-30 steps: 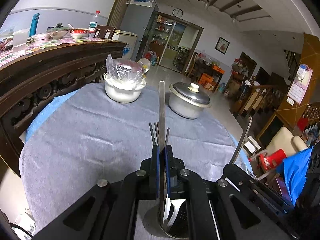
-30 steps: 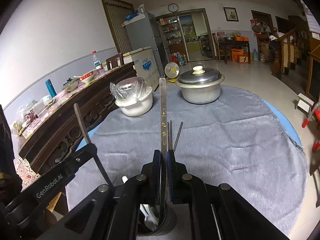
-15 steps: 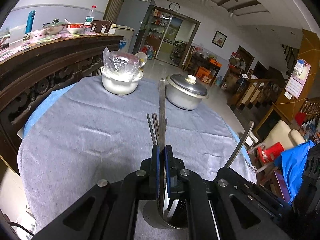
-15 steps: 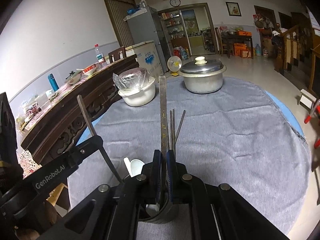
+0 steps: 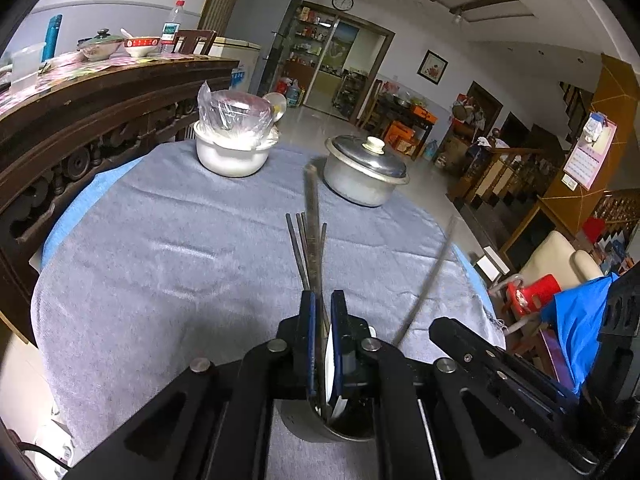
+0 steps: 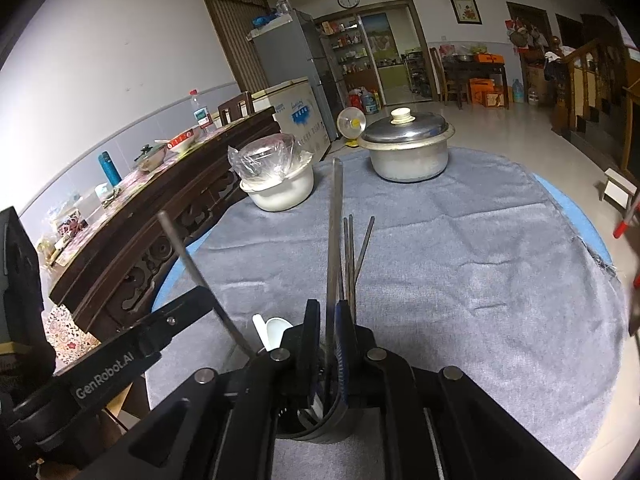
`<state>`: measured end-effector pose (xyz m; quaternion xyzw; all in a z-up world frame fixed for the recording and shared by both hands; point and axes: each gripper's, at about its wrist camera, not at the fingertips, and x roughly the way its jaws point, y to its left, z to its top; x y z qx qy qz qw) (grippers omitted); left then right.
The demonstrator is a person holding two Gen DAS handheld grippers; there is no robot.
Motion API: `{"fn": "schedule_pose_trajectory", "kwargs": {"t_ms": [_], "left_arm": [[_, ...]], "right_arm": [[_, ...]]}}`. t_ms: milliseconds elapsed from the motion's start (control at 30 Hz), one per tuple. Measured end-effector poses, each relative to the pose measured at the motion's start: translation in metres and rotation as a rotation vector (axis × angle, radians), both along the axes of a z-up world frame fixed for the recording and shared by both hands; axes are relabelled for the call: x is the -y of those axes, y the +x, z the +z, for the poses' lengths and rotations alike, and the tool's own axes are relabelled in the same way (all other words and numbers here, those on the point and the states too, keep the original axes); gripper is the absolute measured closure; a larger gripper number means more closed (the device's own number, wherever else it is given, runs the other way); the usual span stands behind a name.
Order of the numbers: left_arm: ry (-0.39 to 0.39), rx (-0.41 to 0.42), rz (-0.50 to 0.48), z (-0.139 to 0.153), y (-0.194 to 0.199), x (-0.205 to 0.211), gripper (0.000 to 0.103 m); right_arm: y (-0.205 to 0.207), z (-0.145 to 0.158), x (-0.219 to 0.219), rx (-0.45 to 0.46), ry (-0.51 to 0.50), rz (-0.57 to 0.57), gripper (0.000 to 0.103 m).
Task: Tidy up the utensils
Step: 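Open both tools and move them back to the remaining chopsticks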
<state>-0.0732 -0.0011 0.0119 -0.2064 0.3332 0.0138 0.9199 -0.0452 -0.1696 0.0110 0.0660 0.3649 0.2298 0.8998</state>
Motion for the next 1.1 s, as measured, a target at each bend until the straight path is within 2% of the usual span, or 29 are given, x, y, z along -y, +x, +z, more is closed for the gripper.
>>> {"fn": "schedule_pose_trajectory", "kwargs": {"t_ms": [67, 200, 333, 367, 467, 500, 600, 733, 867, 967, 1100], "left_arm": [[-0.013, 0.003, 0.0, 0.003, -0.002, -0.003, 0.076], [-0.029, 0.027, 0.011, 0.012, -0.01, -0.009, 0.07], [-0.05, 0.067, 0.04, 0.026, -0.021, -0.021, 0.05], [-0.056, 0.081, 0.057, 0.031, -0.026, -0.026, 0.045], [-0.078, 0.111, 0.108, 0.04, -0.035, -0.044, 0.04], [-0.081, 0.114, 0.127, 0.041, -0.037, -0.051, 0.039], [-0.094, 0.109, 0.199, 0.037, -0.04, -0.073, 0.033], [-0.12, 0.026, 0.294, 0.014, -0.035, -0.104, 0.032], [-0.13, -0.11, 0.369, -0.024, -0.02, -0.13, 0.032], [-0.126, -0.201, 0.374, -0.052, -0.007, -0.134, 0.032], [-0.098, -0.325, 0.33, -0.086, 0.016, -0.131, 0.032]], "right_arm": [[-0.002, 0.003, 0.001, 0.008, 0.005, 0.002, 0.084], [-0.005, 0.011, 0.006, 0.02, 0.024, -0.003, 0.079], [-0.009, 0.02, 0.02, 0.033, 0.061, -0.027, 0.073], [-0.01, 0.022, 0.026, 0.04, 0.072, -0.04, 0.068], [-0.013, 0.029, 0.046, 0.067, 0.105, -0.087, 0.044], [-0.013, 0.029, 0.051, 0.071, 0.107, -0.103, 0.04], [-0.005, 0.023, 0.069, 0.043, 0.102, -0.151, 0.04], [0.013, -0.005, 0.091, -0.075, 0.1, -0.21, 0.04], [0.032, -0.045, 0.102, -0.217, 0.088, -0.232, 0.04], [0.042, -0.071, 0.104, -0.316, 0.079, -0.225, 0.04], [0.052, -0.096, 0.102, -0.395, 0.049, -0.21, 0.04]]}}
